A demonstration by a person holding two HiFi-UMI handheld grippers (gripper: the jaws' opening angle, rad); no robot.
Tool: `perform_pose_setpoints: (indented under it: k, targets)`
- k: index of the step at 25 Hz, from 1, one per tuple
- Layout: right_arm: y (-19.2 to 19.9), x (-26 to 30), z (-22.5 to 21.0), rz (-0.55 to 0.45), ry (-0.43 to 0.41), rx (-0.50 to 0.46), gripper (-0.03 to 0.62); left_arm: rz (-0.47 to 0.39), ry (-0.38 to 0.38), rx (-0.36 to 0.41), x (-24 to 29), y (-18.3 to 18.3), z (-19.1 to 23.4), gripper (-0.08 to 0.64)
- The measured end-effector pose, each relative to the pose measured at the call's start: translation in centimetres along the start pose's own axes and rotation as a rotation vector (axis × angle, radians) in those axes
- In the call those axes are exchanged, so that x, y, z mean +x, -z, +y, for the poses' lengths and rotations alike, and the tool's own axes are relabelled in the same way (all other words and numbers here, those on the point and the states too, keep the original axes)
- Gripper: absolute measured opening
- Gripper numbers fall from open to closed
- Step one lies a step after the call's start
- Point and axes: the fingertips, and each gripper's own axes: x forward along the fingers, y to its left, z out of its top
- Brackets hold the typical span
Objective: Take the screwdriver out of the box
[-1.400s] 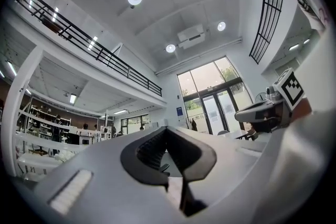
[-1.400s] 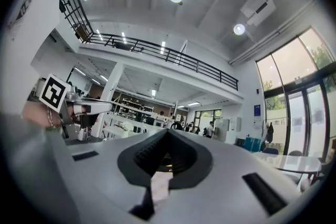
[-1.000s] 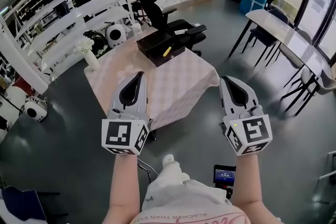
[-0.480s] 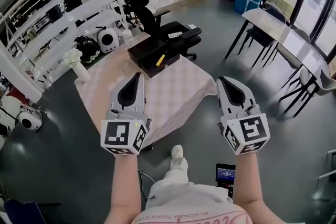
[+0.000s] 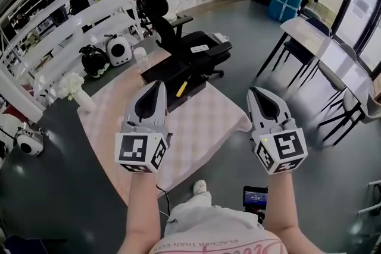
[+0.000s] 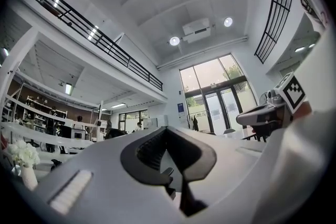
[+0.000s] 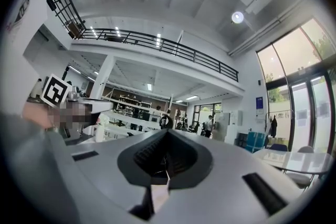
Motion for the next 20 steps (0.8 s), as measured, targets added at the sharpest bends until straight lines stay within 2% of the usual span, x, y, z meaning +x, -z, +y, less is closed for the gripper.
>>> perform_pose_setpoints:
  k: [9,13,18,20]
  targets:
    - [1.4,8.7,-3.2,0.024,-0.003,-0.019,0.006,0.024,-0.002,-0.007,8.4,3.1,4.5,0.011]
    - [2.3,10.8,-4.3,0.033,-0.004,-0.010,0.006,0.049,-0.002,0.000,10.5,4.3,5.5,0.011]
    - [3.1,12.4,-4.8,0.051,-0.017,0.000,0.006,0.085,0.002,-0.035,11.8,5.5,6.5,0.015]
    - [3.5,12.7,-5.1,0.060,-0.023,0.003,0.006,0.105,0.018,-0.051,12.3,6.2,6.4,0.052]
